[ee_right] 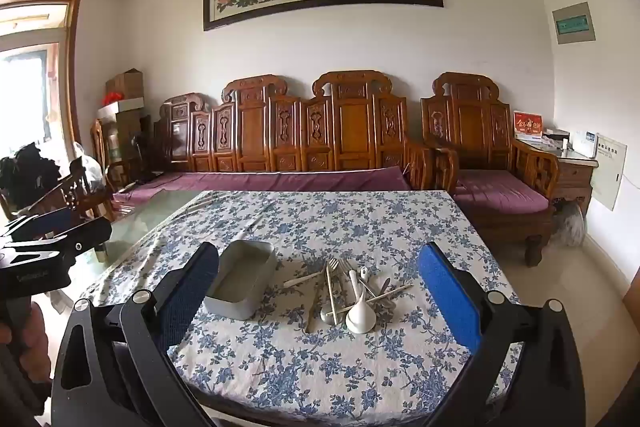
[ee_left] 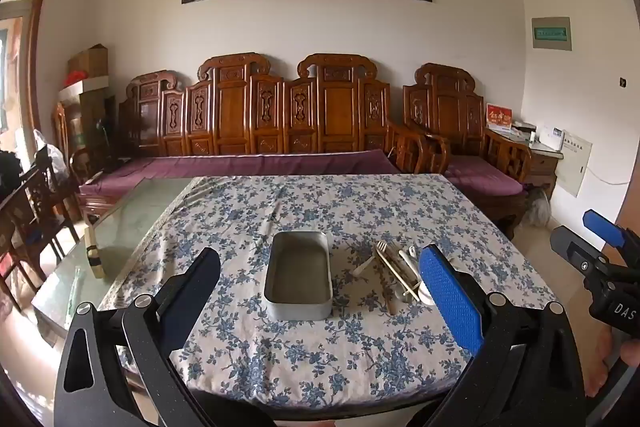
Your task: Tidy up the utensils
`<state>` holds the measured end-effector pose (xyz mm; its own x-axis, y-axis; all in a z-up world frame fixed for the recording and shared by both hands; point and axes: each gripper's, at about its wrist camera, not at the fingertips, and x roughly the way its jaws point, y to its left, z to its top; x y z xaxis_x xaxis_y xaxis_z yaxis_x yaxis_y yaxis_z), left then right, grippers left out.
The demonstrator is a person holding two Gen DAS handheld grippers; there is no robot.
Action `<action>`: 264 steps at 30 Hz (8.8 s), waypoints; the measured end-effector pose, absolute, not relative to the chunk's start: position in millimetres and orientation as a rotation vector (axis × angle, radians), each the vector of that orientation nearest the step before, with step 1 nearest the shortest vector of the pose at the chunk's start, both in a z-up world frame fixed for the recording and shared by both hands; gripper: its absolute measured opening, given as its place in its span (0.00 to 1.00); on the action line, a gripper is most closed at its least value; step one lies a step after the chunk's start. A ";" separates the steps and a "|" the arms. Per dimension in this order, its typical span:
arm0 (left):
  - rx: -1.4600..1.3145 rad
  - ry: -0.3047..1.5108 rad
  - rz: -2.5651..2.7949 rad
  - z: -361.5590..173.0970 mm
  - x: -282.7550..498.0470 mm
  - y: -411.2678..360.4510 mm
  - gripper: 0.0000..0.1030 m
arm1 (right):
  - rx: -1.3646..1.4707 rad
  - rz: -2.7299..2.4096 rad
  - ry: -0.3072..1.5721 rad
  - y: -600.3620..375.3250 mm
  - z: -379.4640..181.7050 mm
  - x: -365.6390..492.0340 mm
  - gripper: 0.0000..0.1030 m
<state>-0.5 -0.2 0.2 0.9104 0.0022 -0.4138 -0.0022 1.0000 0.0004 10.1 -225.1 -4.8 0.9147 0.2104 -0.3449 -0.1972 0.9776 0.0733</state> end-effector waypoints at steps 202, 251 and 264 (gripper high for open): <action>0.067 0.833 -0.184 -162.9 238.4 -49.1 0.11 | -0.127 0.483 0.941 -193.1 -256.9 304.1 0.20; 0.017 0.871 -0.034 -184.2 258.0 54.3 0.11 | -0.048 0.630 0.907 -121.4 -184.7 288.5 0.06; -0.011 0.949 -0.041 -201.8 279.9 71.2 0.29 | -0.055 0.658 0.919 -88.0 -187.1 295.3 0.06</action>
<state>279.9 71.2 -201.8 0.5817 -0.0395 -0.8124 0.0302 0.9992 -0.0270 295.3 -88.0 -187.1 0.4267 0.5034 -0.7513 -0.5486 0.8045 0.2275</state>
